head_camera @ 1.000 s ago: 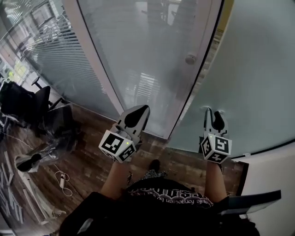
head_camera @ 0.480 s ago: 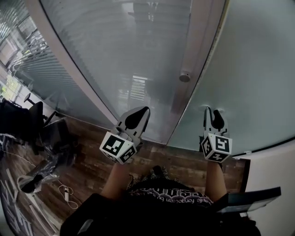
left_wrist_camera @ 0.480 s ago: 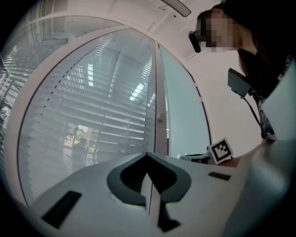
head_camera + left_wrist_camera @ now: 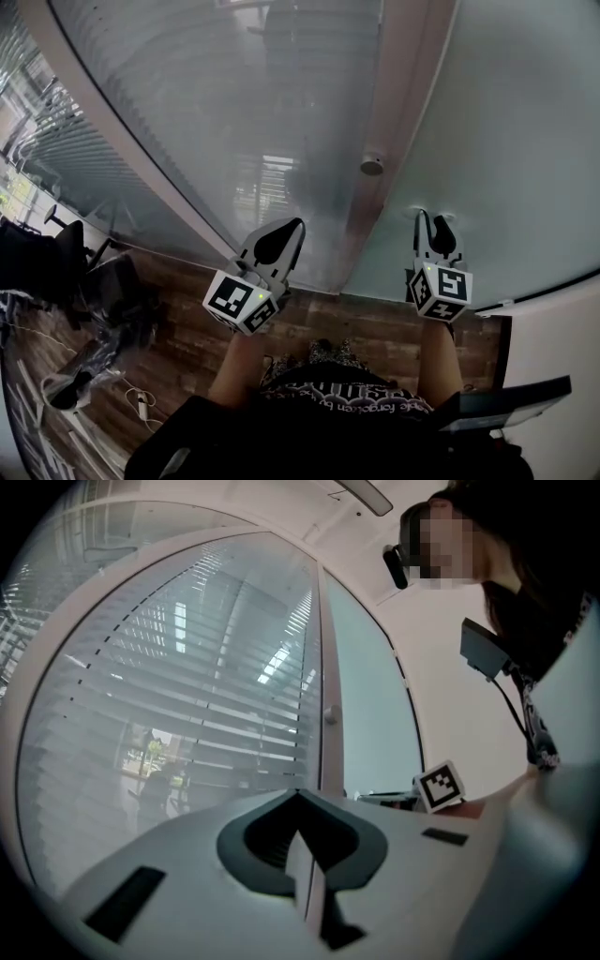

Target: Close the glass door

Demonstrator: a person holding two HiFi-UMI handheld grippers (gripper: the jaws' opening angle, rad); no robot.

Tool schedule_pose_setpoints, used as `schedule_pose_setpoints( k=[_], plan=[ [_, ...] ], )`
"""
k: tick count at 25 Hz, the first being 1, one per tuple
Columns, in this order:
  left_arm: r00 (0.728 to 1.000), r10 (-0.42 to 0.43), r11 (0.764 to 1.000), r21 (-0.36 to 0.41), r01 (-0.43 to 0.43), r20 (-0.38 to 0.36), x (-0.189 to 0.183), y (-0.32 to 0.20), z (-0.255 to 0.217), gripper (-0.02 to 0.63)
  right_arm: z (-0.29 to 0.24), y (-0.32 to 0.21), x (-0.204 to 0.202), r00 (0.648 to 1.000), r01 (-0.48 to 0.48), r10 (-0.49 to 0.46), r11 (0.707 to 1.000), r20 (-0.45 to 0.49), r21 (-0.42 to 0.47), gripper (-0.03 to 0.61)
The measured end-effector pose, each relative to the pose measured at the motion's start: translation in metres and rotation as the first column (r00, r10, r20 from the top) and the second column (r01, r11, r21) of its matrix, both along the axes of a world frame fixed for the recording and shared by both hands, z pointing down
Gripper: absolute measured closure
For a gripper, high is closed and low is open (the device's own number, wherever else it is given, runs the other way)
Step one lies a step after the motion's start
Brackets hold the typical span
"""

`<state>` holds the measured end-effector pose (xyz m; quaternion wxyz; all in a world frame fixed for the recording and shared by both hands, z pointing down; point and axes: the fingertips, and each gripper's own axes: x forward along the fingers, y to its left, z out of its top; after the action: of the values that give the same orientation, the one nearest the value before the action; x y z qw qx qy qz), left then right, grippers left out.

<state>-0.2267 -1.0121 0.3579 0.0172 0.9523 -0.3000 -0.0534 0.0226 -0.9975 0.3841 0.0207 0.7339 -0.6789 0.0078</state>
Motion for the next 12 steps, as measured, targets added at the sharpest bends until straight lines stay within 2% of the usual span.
schedule_pose_setpoints(
  k=[12],
  plan=[
    [1.0,-0.012,1.0,0.009,0.012,-0.015,-0.0098,-0.0079,-0.0052,0.611,0.0016,-0.0099,0.0066,1.0,-0.025,0.025,1.0,0.004,-0.005,0.471]
  ],
)
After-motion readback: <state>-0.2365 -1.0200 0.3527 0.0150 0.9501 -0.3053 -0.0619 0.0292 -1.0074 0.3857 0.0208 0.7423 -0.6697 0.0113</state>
